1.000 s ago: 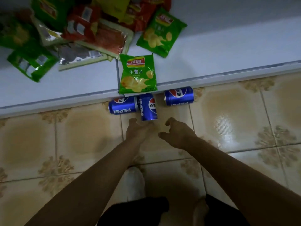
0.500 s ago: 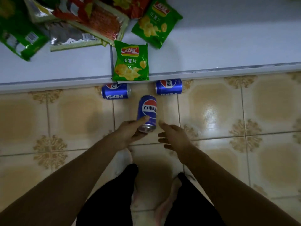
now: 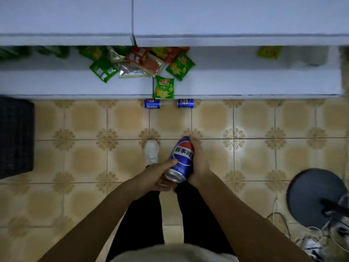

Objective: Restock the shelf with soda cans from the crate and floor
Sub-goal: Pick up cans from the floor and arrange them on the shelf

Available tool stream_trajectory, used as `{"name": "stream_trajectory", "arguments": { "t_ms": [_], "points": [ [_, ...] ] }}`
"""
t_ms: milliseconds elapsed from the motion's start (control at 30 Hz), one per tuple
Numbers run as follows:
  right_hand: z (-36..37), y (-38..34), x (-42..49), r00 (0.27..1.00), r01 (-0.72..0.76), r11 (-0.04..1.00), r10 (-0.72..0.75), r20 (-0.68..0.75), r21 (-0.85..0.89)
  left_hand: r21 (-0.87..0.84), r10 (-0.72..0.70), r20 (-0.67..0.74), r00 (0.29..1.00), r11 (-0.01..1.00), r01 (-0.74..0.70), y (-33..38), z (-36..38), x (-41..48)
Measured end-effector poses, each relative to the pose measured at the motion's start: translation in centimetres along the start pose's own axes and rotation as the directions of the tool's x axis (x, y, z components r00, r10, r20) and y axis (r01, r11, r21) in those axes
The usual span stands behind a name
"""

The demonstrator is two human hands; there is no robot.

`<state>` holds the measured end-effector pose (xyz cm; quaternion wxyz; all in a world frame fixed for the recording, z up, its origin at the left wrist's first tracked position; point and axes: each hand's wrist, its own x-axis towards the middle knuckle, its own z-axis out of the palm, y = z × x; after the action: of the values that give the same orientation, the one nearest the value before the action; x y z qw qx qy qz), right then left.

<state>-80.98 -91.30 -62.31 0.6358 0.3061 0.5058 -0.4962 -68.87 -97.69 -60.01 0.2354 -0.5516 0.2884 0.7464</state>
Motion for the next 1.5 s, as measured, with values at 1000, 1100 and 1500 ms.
{"name": "stream_trajectory", "arguments": {
  "t_ms": [1000, 1100, 1500],
  "points": [
    [27.5, -3.4, -34.5, 0.169, 0.985, 0.061, -0.504, 0.847, -0.160, -0.748, 0.830, -0.196, 0.522, 0.218, -0.627, 7.7, -2.4, -36.8],
    [30.3, -3.9, -37.7, 0.073, 0.974, -0.143, -0.533, 0.843, -0.174, -0.693, 0.902, -0.162, 0.401, 0.186, -0.697, 10.3, -4.3, -40.4],
    [36.5, -7.4, -42.4, -0.239, 0.737, -0.564, -0.733, 0.637, -0.372, -0.536, 0.961, -0.015, 0.275, 0.225, -0.814, 21.4, -6.4, -46.0]
  ]
}}
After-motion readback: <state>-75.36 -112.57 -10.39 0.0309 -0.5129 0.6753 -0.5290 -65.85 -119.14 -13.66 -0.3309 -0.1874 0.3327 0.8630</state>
